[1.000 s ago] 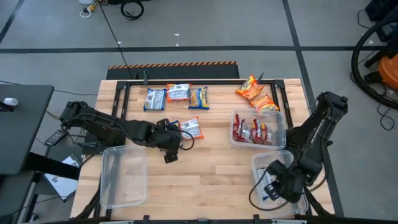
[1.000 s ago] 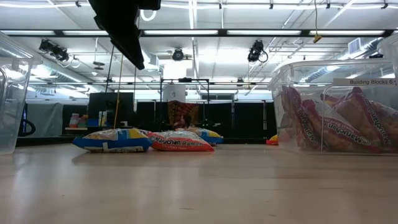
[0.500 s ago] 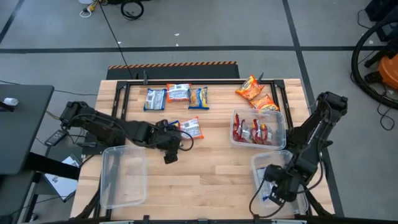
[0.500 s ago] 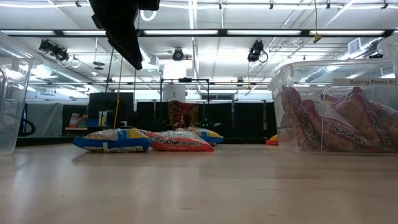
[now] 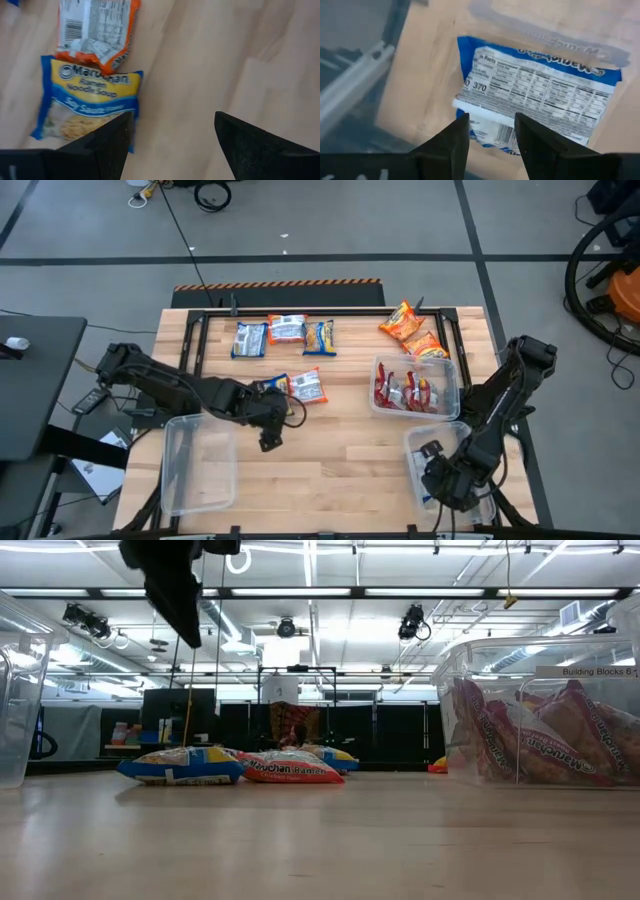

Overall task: Sort Maruchan noodles
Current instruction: Put the blue noodle pack into the bottom right container

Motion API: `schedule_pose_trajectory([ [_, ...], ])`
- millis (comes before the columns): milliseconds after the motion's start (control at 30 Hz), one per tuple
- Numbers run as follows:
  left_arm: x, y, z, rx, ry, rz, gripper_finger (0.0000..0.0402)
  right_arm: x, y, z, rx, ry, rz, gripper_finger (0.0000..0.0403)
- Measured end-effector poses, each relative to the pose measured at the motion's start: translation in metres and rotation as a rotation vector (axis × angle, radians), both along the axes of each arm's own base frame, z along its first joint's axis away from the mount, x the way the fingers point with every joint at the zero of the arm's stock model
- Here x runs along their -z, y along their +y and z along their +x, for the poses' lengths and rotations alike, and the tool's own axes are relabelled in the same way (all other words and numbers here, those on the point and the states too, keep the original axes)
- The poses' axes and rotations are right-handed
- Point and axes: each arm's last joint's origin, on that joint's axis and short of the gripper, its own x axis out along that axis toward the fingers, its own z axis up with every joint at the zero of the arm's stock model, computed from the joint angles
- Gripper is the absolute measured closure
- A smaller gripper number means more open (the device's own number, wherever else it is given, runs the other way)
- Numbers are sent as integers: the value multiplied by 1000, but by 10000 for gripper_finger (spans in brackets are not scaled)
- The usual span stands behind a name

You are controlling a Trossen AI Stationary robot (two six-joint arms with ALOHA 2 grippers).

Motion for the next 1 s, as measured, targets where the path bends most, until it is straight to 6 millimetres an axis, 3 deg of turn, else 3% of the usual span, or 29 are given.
schedule_pose_trajectory([
  [267, -44, -3, 5, -120, -89, -137, 115, 31, -11, -10, 9, -4, 14, 241],
  [367, -56, -3, 4, -132, -112, -147, 115, 36, -10, -15, -146, -83, -10, 241],
  [533, -61, -2, 5, -156, -129, -165, 115, 38, 0, -19, -433, -234, 17, 241],
  [733, -61, -4, 5, -206, -135, -195, 115, 34, 5, -14, -449, -250, 52, 241],
  [1000, -62, -5, 5, -204, -142, -198, 115, 52, 9, -14, -493, -207, 85, 241],
])
